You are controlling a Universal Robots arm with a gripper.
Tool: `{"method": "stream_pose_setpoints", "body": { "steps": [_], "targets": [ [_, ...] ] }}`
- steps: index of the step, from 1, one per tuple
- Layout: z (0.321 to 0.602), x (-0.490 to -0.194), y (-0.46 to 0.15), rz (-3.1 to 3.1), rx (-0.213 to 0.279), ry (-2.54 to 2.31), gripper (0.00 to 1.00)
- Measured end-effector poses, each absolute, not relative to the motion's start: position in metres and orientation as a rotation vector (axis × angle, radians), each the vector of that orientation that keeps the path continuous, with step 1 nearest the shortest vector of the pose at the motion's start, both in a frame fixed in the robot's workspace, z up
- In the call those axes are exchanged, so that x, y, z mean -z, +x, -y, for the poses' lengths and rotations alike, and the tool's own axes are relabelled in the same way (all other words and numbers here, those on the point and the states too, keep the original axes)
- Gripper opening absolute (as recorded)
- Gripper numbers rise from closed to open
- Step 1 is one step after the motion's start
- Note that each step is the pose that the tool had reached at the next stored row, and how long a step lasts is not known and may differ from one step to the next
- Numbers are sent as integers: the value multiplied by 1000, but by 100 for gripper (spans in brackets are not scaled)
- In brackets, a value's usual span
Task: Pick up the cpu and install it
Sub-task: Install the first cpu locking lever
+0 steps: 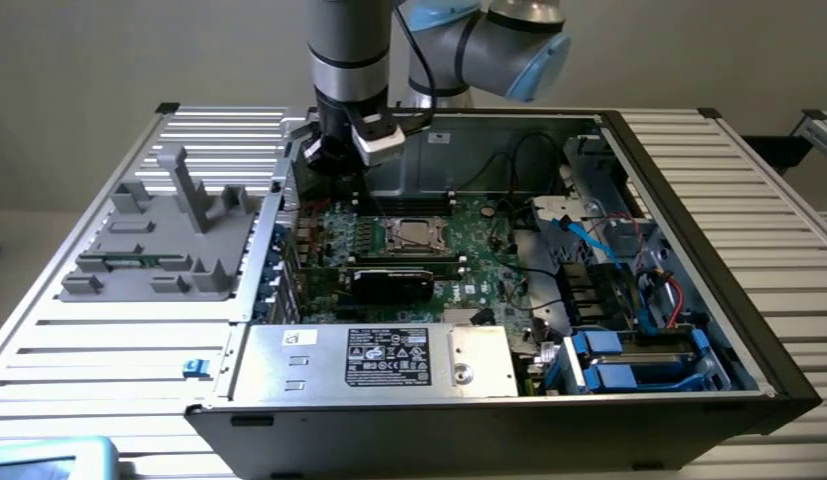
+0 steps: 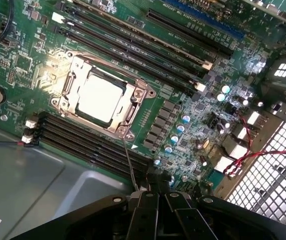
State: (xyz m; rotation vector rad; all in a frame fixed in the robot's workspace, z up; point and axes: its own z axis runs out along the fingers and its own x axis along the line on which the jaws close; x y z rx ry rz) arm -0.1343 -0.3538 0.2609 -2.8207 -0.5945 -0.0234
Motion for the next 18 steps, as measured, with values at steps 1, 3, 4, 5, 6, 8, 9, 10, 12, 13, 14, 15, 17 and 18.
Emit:
{"method": "stream_pose_setpoints", "body": {
  "steps": [1,3,4,5,6,8,9,10,12,13,14,15,17,18],
  "targets": [
    [354,-260,-134,588,25,-2817,11],
    [354,-258,-134,573,29,-2815,11],
    [354,-257,-134,566,30,-2814,11],
    [354,-256,-134,560,31,-2813,11],
    [354,-255,-135,553,32,-2811,11],
    [354,-254,-135,540,35,-2808,11],
    [354,-253,-135,533,36,-2806,11],
    [354,-252,-135,528,38,-2803,11],
    [354,-250,-135,518,42,-2796,11],
    [354,-249,-135,513,44,-2791,11],
    [354,-249,-135,508,46,-2784,11],
    [354,-249,-135,504,48,-2779,11],
    [354,-249,-134,499,50,-2775,11],
    [354,-249,-133,497,51,-2774,11]
  ]
}}
